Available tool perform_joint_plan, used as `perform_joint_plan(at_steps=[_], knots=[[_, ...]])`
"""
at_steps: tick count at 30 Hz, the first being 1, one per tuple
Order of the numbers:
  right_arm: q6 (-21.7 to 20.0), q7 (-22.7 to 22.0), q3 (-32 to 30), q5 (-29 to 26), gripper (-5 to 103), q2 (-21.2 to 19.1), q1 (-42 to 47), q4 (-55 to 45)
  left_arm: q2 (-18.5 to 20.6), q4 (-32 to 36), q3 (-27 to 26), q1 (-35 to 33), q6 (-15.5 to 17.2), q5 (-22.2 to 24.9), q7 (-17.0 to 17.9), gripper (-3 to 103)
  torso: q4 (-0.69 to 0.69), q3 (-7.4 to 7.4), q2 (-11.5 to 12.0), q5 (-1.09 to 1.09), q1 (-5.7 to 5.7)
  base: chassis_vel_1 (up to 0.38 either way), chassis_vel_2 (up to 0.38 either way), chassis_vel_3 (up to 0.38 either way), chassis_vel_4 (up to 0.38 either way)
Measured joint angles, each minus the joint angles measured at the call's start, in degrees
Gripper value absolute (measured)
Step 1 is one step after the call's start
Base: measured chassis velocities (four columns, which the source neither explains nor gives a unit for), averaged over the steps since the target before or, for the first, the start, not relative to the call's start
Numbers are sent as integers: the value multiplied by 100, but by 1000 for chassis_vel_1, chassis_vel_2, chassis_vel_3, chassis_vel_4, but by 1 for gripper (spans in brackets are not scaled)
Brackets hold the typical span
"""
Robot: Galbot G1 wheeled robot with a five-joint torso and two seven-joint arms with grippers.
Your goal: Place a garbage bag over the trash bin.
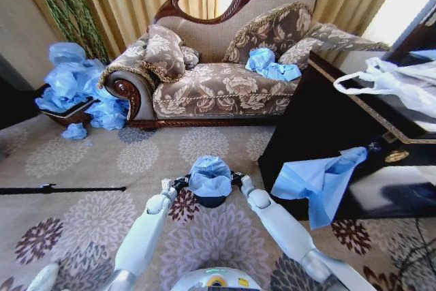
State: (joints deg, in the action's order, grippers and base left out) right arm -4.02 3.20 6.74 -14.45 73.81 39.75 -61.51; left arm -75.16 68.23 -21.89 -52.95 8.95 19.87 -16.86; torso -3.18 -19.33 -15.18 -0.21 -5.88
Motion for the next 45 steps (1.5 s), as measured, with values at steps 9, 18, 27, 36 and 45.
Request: perform_joint_plan(at_steps=[9, 18, 27, 36, 45], knots=[[28, 0, 5, 51, 0, 78, -18, 147, -13, -45, -36, -89, -2, 2, -77, 0, 2, 0, 0, 0, 0, 0, 0, 0, 0], [77, -5, 4, 96, 0, 112, -65, 309, -28, -58, -47, -107, 8, -36, -103, 0, 4, 0, 0, 2, 0, 0, 0, 0, 0], [162, -6, -53, 189, 0, 199, -28, 475, -28, -119, -80, -161, 10, -101, -187, 0, 3, 0, 0, 1, 0, 0, 0, 0, 0], [269, -6, -106, 310, 0, 229, 27, 605, -34, -166, -96, -190, 21, -187, -259, 0, 2, -2, 0, 1, -1, 0, 0, 0, 0], [532, -204, -199, 444, -1, 225, 288, 441, -9, -72, -161, -336, -102, -273, -218, 0, 2, -1, 0, 1, -1, 0, 0, 0, 0]])
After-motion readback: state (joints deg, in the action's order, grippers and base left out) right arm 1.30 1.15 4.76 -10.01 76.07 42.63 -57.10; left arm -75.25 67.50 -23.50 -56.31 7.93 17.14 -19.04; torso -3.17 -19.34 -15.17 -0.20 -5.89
